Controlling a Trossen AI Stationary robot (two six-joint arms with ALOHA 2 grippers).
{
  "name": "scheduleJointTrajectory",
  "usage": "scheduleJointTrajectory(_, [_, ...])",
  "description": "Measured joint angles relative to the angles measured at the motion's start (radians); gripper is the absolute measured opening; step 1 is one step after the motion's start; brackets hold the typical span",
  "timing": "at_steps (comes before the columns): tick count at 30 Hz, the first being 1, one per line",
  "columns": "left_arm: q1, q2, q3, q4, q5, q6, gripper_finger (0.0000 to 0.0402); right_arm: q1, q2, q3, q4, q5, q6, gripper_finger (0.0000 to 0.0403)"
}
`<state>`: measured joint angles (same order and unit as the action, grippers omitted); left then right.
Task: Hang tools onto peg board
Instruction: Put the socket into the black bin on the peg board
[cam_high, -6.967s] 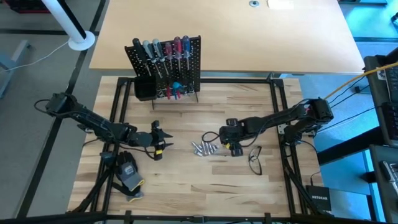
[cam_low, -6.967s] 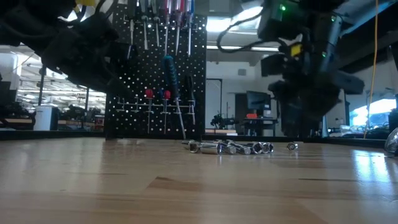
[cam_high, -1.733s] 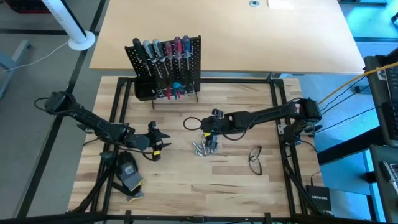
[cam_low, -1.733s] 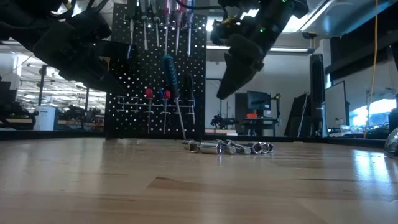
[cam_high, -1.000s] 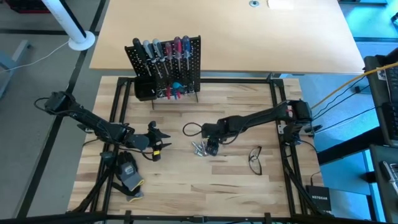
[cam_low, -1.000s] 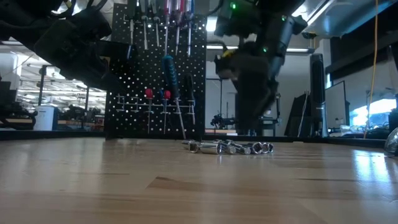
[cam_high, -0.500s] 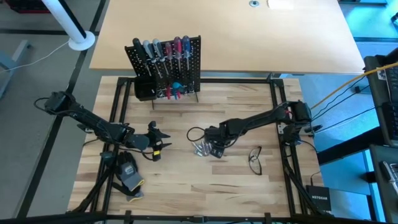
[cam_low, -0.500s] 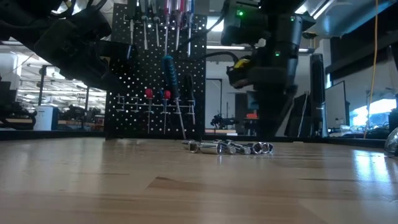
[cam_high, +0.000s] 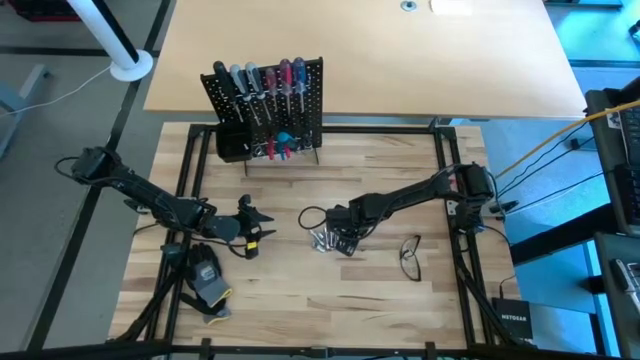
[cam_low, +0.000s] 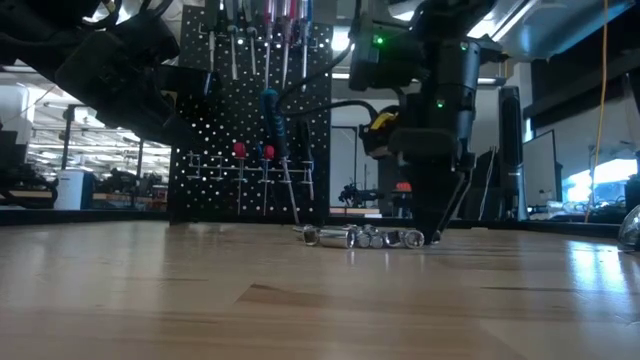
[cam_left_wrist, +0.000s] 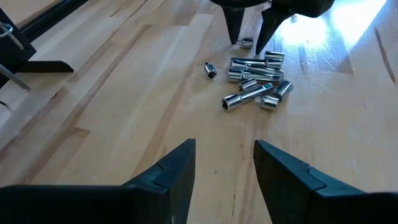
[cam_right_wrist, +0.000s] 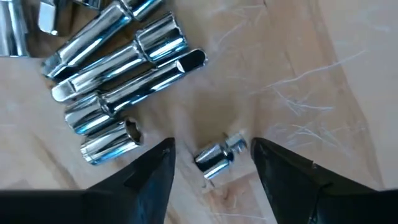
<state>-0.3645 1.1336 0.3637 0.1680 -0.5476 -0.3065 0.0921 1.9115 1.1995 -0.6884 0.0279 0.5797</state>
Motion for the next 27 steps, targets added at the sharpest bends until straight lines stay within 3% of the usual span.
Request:
scheduleJointTrajectory(4, [0.0,0.0,0.0,0.0,0.0,0.0,0.0153,0.0,0.001,-0.004,0.003,0.017,0.0,0.0184])
scheduleJointTrajectory(16, [0.0,0.0,0.0,0.0,0.0,0.0,0.0153,0.001,-0.001,-0.057,0.035,0.023,-0.024,0.0009])
scheduleJointTrajectory(24, [0.0,0.0,0.0,0.0,0.0,0.0,0.0153,0.0,-0.025,-0.029,-0.015,0.03,-0.076,0.0044])
scheduleJointTrajectory(27, [0.0,0.0,0.0,0.001,-0.001,0.0,0.0153,-0.002,-0.05,-0.005,-0.004,-0.012,-0.084,0.0061])
